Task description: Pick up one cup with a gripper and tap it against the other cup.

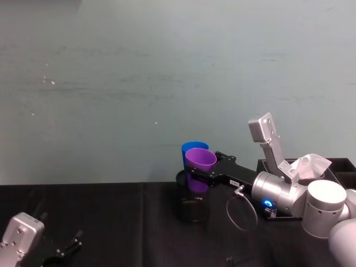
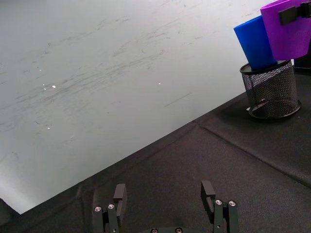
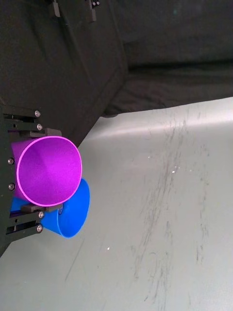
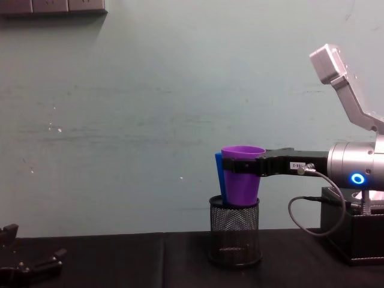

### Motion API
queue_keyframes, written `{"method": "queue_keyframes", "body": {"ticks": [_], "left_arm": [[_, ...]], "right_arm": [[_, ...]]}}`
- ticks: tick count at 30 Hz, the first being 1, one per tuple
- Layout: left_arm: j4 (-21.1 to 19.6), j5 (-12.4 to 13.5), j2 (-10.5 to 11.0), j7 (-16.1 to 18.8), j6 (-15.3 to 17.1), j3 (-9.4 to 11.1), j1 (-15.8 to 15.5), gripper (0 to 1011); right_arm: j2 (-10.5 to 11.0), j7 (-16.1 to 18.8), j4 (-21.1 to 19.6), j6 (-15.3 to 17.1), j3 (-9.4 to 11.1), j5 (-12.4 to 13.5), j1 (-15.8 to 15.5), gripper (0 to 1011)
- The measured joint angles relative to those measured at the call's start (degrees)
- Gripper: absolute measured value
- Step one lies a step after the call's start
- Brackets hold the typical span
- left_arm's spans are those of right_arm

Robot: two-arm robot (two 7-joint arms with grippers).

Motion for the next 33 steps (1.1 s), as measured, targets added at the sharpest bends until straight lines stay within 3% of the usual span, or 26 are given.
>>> {"method": "queue_keyframes", "body": {"ticks": [33], "left_arm": [[0.0, 0.0, 0.0, 0.0, 0.0, 0.0, 0.0, 1000]], "right_arm": [[0.0, 0.0, 0.0, 0.0, 0.0, 0.0, 0.0, 734]]}}
